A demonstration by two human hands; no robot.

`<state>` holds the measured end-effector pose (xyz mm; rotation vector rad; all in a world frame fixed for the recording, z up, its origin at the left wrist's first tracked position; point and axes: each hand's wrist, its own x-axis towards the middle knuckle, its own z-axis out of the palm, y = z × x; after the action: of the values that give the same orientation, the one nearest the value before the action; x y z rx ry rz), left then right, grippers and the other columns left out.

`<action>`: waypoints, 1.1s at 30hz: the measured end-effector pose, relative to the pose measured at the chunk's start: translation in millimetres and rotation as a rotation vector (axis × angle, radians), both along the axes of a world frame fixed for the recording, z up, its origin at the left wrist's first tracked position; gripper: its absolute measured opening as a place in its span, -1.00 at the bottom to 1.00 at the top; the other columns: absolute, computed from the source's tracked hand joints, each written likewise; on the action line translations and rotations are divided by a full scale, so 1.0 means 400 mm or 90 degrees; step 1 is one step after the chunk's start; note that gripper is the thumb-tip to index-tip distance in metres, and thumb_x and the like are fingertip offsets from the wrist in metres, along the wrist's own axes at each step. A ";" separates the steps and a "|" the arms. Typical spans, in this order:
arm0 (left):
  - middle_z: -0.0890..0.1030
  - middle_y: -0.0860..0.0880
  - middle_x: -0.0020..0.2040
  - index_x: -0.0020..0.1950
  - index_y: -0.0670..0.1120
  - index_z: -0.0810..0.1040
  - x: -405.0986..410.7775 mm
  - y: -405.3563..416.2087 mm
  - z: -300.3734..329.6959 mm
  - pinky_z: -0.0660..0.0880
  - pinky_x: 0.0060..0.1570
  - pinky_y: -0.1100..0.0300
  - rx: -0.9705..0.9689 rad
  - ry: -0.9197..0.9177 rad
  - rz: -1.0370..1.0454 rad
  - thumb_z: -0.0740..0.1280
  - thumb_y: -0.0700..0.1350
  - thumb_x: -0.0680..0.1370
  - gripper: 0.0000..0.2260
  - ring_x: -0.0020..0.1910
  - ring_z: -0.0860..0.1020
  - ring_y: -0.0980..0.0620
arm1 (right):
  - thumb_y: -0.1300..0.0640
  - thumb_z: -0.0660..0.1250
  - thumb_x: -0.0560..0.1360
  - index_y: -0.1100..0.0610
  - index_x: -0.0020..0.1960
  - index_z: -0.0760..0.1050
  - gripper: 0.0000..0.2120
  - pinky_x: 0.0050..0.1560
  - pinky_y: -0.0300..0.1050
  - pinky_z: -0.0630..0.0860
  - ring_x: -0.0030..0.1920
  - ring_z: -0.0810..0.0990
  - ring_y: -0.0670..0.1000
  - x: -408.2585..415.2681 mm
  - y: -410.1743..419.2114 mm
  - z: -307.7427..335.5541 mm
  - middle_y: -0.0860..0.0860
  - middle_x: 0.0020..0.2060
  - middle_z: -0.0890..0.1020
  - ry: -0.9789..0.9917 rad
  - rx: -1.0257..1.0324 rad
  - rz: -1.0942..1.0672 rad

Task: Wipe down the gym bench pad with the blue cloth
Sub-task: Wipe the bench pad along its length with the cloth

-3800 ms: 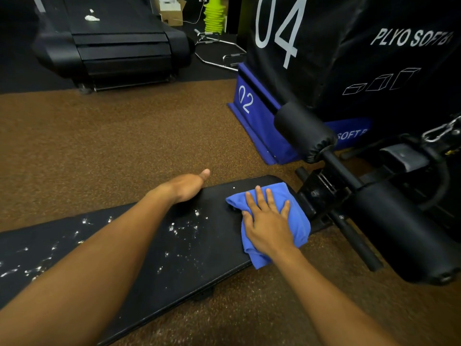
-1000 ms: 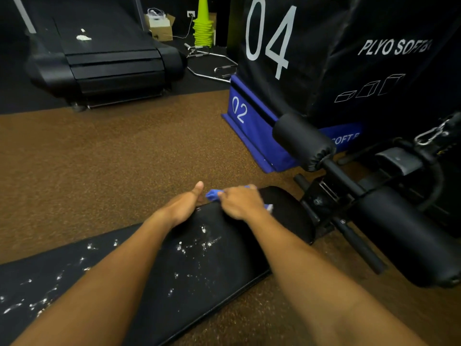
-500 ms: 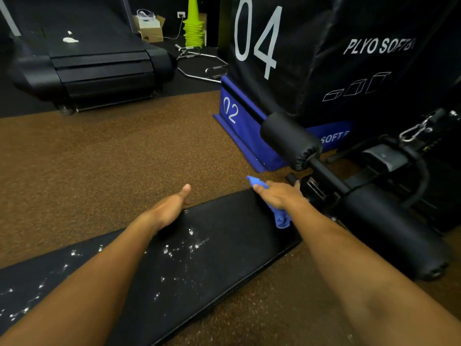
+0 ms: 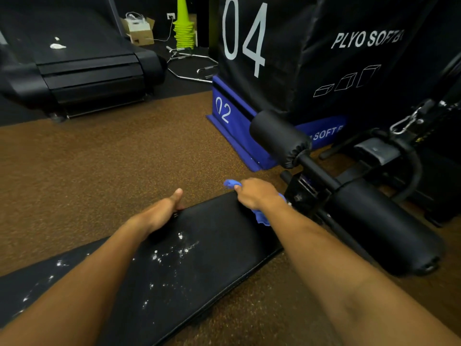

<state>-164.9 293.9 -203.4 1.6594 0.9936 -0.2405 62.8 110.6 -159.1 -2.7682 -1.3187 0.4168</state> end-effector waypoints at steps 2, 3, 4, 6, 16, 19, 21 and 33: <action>0.67 0.01 0.22 0.09 0.13 0.73 0.004 -0.011 0.006 0.28 0.46 -0.11 0.023 0.015 0.012 0.00 0.76 0.06 0.00 0.25 0.59 -0.06 | -0.05 0.01 0.63 0.13 0.23 0.55 -0.56 0.25 0.09 0.36 0.26 0.52 0.21 -0.058 0.035 -0.017 0.15 0.25 0.59 -0.044 0.015 0.064; 0.65 0.00 0.25 0.11 0.13 0.72 0.007 -0.024 0.018 0.28 0.46 -0.11 0.040 0.020 0.014 -0.02 0.77 0.05 0.02 0.27 0.57 -0.06 | -0.04 0.00 0.64 0.13 0.21 0.56 -0.57 0.27 0.11 0.32 0.26 0.52 0.20 -0.092 0.050 -0.027 0.15 0.24 0.60 -0.052 0.024 0.097; 0.63 -0.01 0.29 0.15 0.13 0.70 0.009 -0.034 0.028 0.27 0.47 -0.11 0.056 0.028 0.019 -0.04 0.77 0.05 0.05 0.30 0.55 -0.06 | -0.04 0.00 0.64 0.13 0.18 0.56 -0.58 0.27 0.12 0.29 0.26 0.52 0.18 -0.121 0.064 -0.039 0.14 0.22 0.61 -0.049 0.034 0.127; 0.59 -0.01 0.35 0.25 0.10 0.66 0.016 -0.046 0.038 0.25 0.48 -0.10 0.088 0.034 0.027 -0.07 0.74 0.14 0.04 0.36 0.51 -0.06 | -0.05 0.02 0.64 0.13 0.13 0.57 -0.59 0.28 0.13 0.26 0.25 0.52 0.17 -0.156 0.082 -0.053 0.14 0.19 0.63 -0.037 0.057 0.166; 0.46 -0.05 0.48 0.32 0.17 0.58 0.084 -0.113 0.094 0.19 0.48 -0.02 0.165 0.042 -0.099 -0.07 0.37 0.61 -0.44 0.45 0.40 -0.05 | -0.22 0.09 0.56 -0.06 0.38 0.44 -0.52 0.43 0.07 0.20 0.36 0.43 0.04 -0.099 0.024 -0.062 -0.05 0.32 0.55 0.084 0.108 0.257; 0.39 -0.05 0.54 0.45 0.08 0.49 0.116 -0.142 0.103 0.17 0.48 -0.03 0.199 0.064 -0.112 -0.06 0.41 0.59 -0.35 0.52 0.32 -0.08 | -0.28 0.03 0.58 0.00 0.36 0.44 -0.47 0.40 0.07 0.21 0.38 0.39 0.10 -0.033 -0.010 -0.055 0.03 0.33 0.51 0.013 0.070 0.151; 0.37 -0.02 0.55 0.49 0.12 0.44 0.135 -0.160 0.101 0.17 0.50 -0.05 0.219 0.056 -0.128 -0.07 0.43 0.57 -0.34 0.54 0.30 -0.08 | -0.34 0.00 0.56 0.01 0.39 0.40 -0.41 0.37 0.14 0.26 0.40 0.36 0.16 0.005 -0.033 -0.048 0.06 0.37 0.45 0.030 0.038 0.054; 0.22 -0.03 0.62 0.60 0.06 0.23 0.216 -0.250 0.134 0.10 0.49 0.05 0.308 0.035 -0.261 -0.08 0.21 0.69 -0.49 0.60 0.17 -0.07 | -0.26 0.09 0.57 0.09 0.30 0.49 -0.47 0.13 0.01 0.41 0.23 0.52 0.25 0.032 -0.164 -0.042 0.20 0.25 0.55 0.218 0.148 -0.278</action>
<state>-78.5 193.9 -149.8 2.3092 0.7783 -0.3358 75.5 44.9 -175.7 -2.5376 -0.6235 0.6213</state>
